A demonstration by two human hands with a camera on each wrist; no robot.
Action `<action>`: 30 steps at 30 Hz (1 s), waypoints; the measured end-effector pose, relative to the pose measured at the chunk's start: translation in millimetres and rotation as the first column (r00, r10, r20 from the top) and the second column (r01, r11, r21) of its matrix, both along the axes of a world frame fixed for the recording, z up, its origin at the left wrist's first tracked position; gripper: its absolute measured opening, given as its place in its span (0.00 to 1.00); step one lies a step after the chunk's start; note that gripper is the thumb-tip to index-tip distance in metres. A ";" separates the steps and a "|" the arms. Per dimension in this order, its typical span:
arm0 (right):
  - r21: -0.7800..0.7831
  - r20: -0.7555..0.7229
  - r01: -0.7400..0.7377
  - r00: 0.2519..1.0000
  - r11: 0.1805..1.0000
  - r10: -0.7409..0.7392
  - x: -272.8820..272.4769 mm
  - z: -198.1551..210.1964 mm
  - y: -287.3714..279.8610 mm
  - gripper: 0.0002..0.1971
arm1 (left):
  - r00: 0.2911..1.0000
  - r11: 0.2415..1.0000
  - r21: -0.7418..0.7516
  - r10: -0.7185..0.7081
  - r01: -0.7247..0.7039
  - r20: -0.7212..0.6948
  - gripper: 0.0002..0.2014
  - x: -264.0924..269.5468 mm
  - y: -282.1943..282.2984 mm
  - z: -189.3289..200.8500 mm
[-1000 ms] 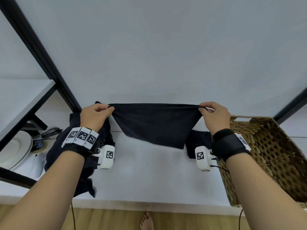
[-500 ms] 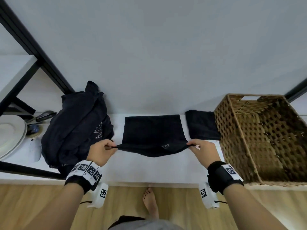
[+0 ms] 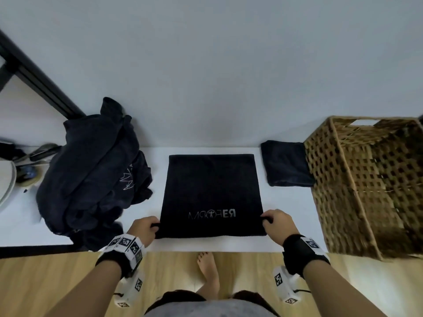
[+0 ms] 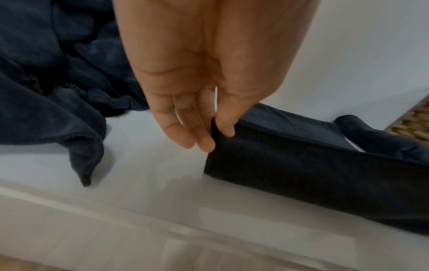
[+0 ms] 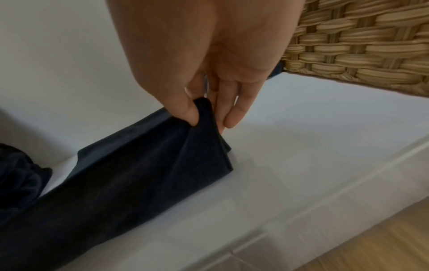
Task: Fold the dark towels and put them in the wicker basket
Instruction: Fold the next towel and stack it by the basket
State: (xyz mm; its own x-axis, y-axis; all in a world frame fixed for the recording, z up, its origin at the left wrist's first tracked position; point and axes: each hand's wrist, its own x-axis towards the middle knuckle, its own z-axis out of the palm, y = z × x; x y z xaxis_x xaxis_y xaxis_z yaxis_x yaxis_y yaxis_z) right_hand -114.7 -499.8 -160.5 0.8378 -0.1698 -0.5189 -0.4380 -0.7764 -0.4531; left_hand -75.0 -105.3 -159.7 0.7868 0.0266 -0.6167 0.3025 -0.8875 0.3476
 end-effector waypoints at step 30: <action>-0.141 -0.040 -0.051 0.998 0.989 0.046 169.0 -60.5 21.4 0.36 | 0.961 0.943 0.236 -0.262 0.236 0.084 0.31 172.2 -56.2 -73.8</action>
